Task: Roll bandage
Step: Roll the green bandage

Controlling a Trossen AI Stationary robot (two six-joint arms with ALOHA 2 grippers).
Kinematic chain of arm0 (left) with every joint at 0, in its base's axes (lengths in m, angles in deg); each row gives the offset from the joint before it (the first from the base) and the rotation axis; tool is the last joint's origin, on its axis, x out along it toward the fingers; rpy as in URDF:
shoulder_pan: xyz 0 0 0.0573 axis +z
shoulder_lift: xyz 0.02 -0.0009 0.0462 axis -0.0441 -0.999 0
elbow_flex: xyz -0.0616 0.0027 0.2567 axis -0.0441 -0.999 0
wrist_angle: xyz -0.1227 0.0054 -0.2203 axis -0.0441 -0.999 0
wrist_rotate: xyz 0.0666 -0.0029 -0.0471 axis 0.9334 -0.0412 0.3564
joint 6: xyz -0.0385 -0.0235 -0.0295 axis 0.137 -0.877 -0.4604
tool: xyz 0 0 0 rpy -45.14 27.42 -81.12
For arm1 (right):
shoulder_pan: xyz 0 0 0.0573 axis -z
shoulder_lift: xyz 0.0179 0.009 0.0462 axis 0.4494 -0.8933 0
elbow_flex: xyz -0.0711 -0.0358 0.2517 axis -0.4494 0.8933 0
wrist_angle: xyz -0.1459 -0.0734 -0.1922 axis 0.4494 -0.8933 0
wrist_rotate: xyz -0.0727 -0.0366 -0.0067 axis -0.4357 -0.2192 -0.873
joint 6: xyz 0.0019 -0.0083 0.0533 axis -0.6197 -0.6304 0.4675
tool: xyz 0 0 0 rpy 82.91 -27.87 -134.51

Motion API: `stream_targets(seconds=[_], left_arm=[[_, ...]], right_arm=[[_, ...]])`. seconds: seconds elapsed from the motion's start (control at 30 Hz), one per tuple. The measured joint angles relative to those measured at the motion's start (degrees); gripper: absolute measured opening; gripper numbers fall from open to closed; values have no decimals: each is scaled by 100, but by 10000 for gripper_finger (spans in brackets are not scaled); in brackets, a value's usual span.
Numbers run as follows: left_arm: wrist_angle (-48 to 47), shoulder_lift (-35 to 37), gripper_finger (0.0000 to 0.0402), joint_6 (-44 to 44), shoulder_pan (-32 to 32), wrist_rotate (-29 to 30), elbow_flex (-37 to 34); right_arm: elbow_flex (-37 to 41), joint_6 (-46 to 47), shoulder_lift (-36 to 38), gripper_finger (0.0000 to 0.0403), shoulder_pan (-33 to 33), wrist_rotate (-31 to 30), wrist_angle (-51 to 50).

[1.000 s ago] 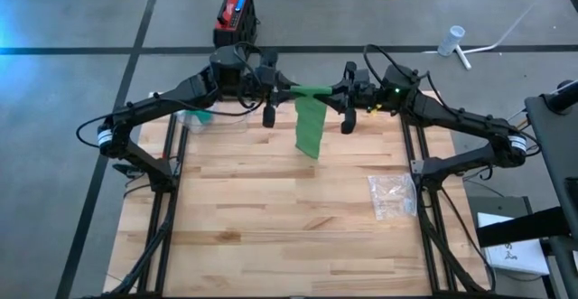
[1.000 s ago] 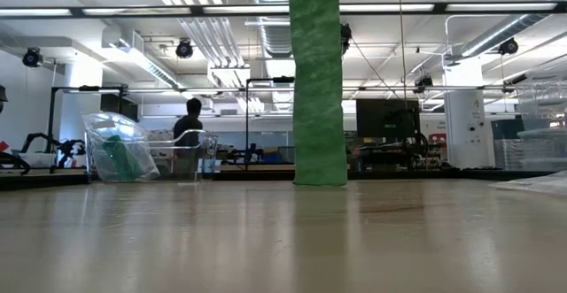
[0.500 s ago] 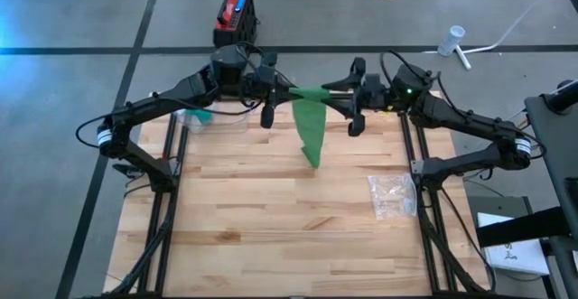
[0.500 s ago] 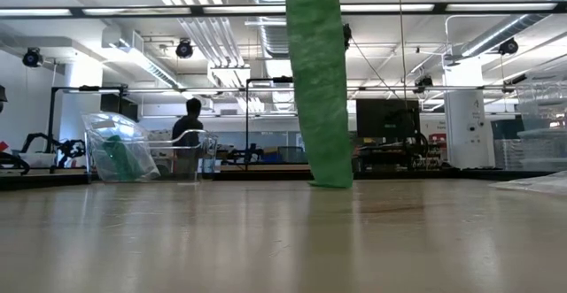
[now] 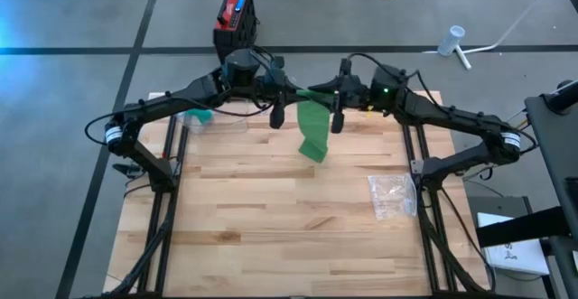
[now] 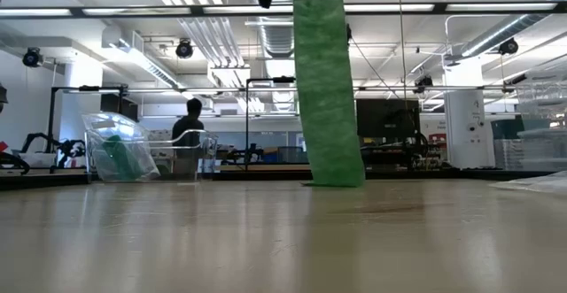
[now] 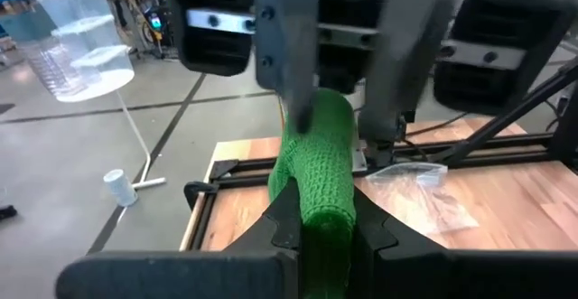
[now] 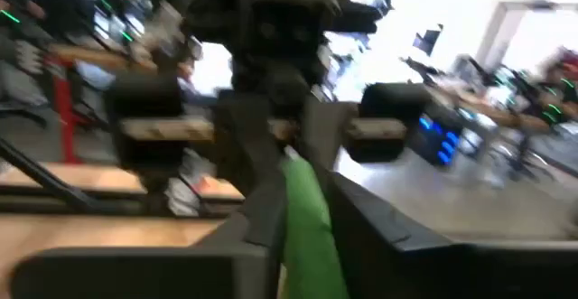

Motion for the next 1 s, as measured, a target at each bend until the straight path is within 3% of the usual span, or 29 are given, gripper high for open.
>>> stream_targets(seconds=[0.17,0.37,0.53,0.77,1.0], left_arm=[[-133,8,22,71,-11,-34,-2],[-274,73,22,179,-27,-263,-7],[-262,92,22,210,-33,-307,-4],[-202,256,22,214,0,-234,-4],[2,295,22,195,0,-214,0]], right_arm=[[-139,-363,-19,6,-15,-646,-468],[-282,-617,163,11,8,-1116,-1088],[-397,-799,408,2,-5,-1057,-1365],[-323,-1178,841,36,-276,-368,-1207],[-248,-1858,682,124,-581,-298,-1170]])
